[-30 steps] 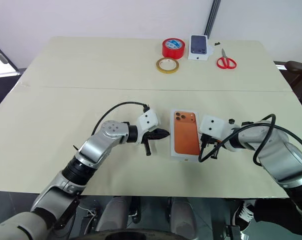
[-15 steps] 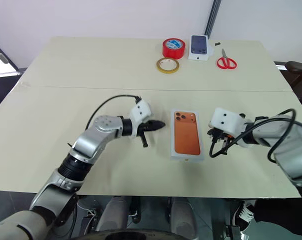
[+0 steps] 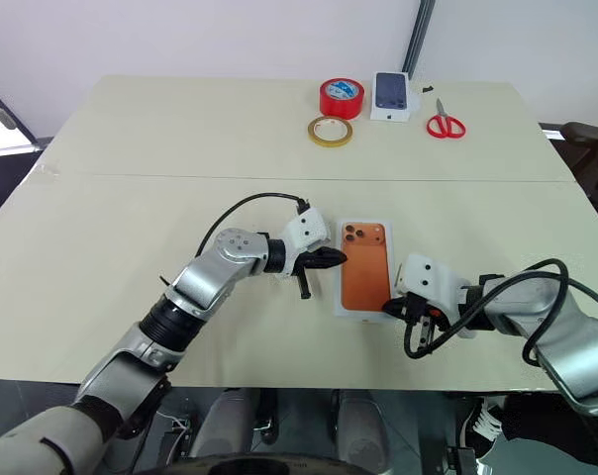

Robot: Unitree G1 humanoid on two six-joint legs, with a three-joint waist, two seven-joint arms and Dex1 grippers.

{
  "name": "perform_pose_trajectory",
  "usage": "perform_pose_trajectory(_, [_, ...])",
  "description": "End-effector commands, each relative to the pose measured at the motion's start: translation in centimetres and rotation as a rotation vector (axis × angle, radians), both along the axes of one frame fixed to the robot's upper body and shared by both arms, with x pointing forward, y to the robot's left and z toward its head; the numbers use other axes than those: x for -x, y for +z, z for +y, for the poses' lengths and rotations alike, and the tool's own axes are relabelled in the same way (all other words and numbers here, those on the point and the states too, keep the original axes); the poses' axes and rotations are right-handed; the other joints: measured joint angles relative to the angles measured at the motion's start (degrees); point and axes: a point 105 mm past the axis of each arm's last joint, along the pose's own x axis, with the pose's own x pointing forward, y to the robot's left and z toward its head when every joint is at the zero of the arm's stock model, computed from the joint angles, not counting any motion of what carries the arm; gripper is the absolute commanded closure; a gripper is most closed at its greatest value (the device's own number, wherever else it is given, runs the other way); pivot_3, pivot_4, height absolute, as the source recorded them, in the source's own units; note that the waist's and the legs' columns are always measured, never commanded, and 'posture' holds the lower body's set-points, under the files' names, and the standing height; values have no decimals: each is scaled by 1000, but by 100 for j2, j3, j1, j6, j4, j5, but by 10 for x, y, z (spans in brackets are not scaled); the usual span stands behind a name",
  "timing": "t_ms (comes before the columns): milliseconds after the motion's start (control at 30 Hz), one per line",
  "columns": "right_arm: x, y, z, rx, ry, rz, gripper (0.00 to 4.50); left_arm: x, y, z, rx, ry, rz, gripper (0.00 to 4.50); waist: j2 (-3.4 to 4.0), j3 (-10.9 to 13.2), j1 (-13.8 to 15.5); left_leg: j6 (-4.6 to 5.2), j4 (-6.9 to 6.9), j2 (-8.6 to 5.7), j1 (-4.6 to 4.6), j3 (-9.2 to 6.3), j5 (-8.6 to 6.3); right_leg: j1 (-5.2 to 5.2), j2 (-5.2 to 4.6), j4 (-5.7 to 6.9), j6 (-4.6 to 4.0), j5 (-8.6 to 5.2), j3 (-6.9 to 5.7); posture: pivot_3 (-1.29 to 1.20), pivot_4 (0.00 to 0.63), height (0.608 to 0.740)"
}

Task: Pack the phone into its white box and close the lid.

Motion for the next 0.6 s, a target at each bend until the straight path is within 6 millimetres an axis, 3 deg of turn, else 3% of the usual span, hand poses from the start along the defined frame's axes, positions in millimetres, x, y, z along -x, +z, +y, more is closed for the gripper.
perform_pose_trajectory(33, [0,-2,-3,39,-8,-21,4459,1,-1,-2,-13,-16,-17,4420,-3,-1,-1,0,0,2,4,-1,-1,5,0,-5,0,0,0,0,150,740])
perform_pose_trajectory(133, [-6,5,-4,30,-19,-58,4459,-2,1,2,9,15,-21,4420,-4,-2,-2,1,-1,3,9,-1,-2,11,-1,-7,-1,0,-1,0,150,740])
perform_pose_trajectory(233, [-30,32,-8,-59,-95,-191,4459,-18,22,24,130,152,-38,4420,-4,-1,-27,1,-2,4,9,-2,-2,10,0,-7,-1,0,0,0,150,740])
perform_pose_trajectory(400, [-67,58,-32,-156,-243,-312,4459,-27,48,96,235,392,-117,4420,-5,1,-45,1,-9,7,10,0,-1,0,6,5,1,1,0,0,150,740])
perform_pose_trajectory(600, [-96,70,-63,-264,-351,-354,4459,-14,50,177,200,648,-166,4420,-4,0,-3,0,-11,5,10,6,-1,3,-2,1,1,0,0,0,150,740])
